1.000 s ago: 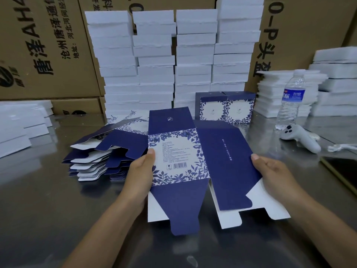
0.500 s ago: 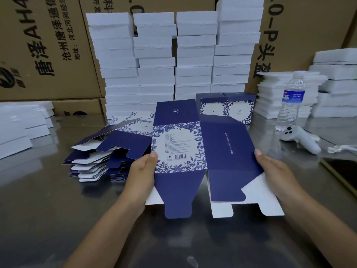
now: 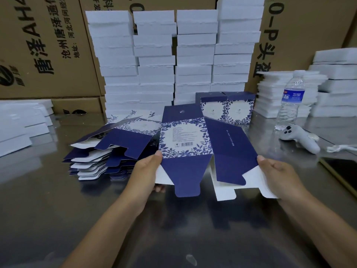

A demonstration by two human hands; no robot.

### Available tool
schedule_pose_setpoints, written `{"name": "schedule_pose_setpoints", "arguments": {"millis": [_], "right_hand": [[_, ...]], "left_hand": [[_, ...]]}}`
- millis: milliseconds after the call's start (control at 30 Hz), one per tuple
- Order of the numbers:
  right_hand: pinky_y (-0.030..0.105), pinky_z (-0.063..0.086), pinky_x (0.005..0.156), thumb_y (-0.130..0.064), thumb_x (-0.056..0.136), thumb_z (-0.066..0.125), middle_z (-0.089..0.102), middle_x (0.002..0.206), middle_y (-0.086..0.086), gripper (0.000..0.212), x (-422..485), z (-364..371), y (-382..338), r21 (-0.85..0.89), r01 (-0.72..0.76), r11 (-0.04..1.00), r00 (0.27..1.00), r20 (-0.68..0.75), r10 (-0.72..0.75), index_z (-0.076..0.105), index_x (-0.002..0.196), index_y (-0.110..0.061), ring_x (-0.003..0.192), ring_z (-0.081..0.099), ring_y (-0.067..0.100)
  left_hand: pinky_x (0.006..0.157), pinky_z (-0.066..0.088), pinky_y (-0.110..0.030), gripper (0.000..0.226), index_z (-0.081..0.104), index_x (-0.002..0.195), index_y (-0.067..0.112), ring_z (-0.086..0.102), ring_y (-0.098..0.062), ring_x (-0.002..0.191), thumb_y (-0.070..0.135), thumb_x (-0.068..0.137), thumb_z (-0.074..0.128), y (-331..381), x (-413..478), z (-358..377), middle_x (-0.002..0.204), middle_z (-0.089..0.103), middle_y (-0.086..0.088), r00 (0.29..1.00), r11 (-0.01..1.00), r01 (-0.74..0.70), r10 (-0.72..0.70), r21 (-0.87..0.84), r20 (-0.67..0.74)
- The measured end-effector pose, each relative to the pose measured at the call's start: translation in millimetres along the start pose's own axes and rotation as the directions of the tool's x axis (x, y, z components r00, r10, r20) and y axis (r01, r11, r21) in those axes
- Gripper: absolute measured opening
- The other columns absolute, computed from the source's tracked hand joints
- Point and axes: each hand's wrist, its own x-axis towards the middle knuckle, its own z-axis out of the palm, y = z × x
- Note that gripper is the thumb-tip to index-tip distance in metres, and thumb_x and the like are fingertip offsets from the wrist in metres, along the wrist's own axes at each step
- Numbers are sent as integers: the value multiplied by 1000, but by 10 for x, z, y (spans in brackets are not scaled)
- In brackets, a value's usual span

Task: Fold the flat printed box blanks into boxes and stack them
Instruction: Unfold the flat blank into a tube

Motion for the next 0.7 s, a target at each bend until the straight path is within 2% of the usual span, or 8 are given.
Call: {"name": "schedule_pose_setpoints", "arguments": {"millis": [67, 133, 267, 333, 400, 500, 600, 700], "right_hand": [[10, 29, 31, -20, 99, 47, 52, 40, -8, 39, 19, -4, 21, 1, -7, 1000, 1000, 2, 7, 59, 67, -1, 30, 42, 3], [12, 29, 34, -22, 99, 47, 54, 47, -3, 41, 38, 14, 67, -20, -7, 1000, 1000, -8, 7, 57, 67, 2, 39, 44, 9], [25, 41, 66, -16, 95, 53, 62, 88, 7, 16, 48, 68, 112, -190, 188, 964, 976, -78, -205, 59, 107, -8, 72, 55, 16], [29, 41, 78, -21, 93, 56, 59, 107, 6, 29, 19, 85, 130, -200, 261, 944, 965, 23, -262, 52, 121, -22, 86, 57, 17], [26, 39, 91, -43, 86, 55, 49, 125, -3, 39, -32, 103, 130, -196, 290, 937, 946, 205, -250, 47, 123, -35, 107, 53, 12], [32, 31, 110, -70, 61, 53, 40, 140, -8, 92, -75, 88, 183, -276, 332, 902, 863, 474, -173, 35, 142, -29, 130, 37, 8], [34, 31, 110, -78, 59, 60, 38, 141, -18, 107, -78, 77, 212, -395, 436, 809, 812, 559, -165, 20, 148, -33, 132, 32, 3], [28, 42, 99, -59, 66, 72, 50, 130, -27, 83, -92, 96, 199, -278, 420, 864, 817, 530, -226, 33, 138, -43, 118, 48, -6]], "left_hand": [[35, 29, -17, 41, 55, 68, 11, 42, -13, 36, 32, 101, 41, -9, 3, -16, 51, 53, -4, 1000, 999, -21, 21, 50, -4], [35, 30, -16, 39, 56, 70, 11, 43, -12, 36, 31, 101, 41, -3, 12, -39, 51, 53, -2, 1000, 998, -23, 23, 56, -10], [49, 41, -24, 38, 65, 76, 12, 55, -15, 46, 32, 99, 44, 12, 6, -29, 64, 64, -9, 1000, 1000, 11, -11, -11, 29], [66, 53, -34, 34, 70, 86, 14, 68, -20, 69, 33, 99, 45, 19, -6, -14, 83, 73, -10, 996, 993, 69, -63, -94, 58], [71, 57, -39, 31, 70, 96, 13, 70, -22, 82, 31, 99, 45, 17, 0, -10, 94, 74, -9, 993, 987, 95, -85, -129, 81], [70, 58, -40, 34, 65, 108, 10, 67, -25, 94, 33, 100, 40, 18, 3, 0, 105, 72, -9, 988, 979, 117, -99, -168, 117], [76, 57, -39, 47, 58, 116, 8, 66, -24, 103, 42, 101, 29, 0, 18, 15, 116, 68, -9, 984, 968, 113, -77, -226, 163], [75, 56, -30, 37, 57, 116, 21, 68, -13, 100, 39, 101, 29, -53, 20, 37, 115, 69, 2, 975, 993, -21, 46, -116, 219]]}}
